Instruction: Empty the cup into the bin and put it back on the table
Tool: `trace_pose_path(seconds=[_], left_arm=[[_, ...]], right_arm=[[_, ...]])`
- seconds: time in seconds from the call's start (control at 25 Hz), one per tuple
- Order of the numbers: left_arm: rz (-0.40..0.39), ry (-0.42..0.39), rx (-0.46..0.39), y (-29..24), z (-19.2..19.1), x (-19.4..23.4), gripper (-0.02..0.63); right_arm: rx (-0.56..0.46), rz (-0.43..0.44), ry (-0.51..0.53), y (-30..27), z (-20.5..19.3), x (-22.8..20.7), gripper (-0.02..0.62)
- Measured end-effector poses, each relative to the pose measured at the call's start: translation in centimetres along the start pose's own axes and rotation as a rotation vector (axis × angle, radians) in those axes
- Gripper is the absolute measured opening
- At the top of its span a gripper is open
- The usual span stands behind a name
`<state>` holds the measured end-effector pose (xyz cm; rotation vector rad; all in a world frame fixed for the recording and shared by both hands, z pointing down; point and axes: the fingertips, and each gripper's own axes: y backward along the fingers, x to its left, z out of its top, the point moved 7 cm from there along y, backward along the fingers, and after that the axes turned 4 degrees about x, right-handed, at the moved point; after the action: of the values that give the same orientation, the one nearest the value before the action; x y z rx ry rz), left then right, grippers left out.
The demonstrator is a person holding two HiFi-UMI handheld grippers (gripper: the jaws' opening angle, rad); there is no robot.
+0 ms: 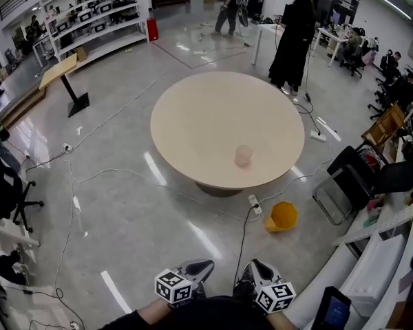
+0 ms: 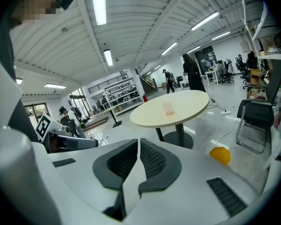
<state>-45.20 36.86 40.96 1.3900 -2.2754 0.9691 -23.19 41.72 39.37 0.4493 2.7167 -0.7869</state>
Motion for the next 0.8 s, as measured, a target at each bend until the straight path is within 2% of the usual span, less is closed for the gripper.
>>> trace_pose_path(seconds=[0.16,0.4,0.8], left_arm=[[0.037,-0.009,-0.005,-3.0,2.1,0.2,0.032],[0.076,-0.037,-0.024,-13.2,6.8,-2.9,0.032],[0.122,-0.064,-0.055,-23.1,11.7,-5.5,0.032]], right_arm=[[0.002,0.07,0.035,-2.0,1.6,-2.5,0.028],[-0.025,0.12,0.036,-2.7,7.1,-13.4,0.028],[-0.045,0.166,0.023,-3.6,12.2,-24.7,0.028]])
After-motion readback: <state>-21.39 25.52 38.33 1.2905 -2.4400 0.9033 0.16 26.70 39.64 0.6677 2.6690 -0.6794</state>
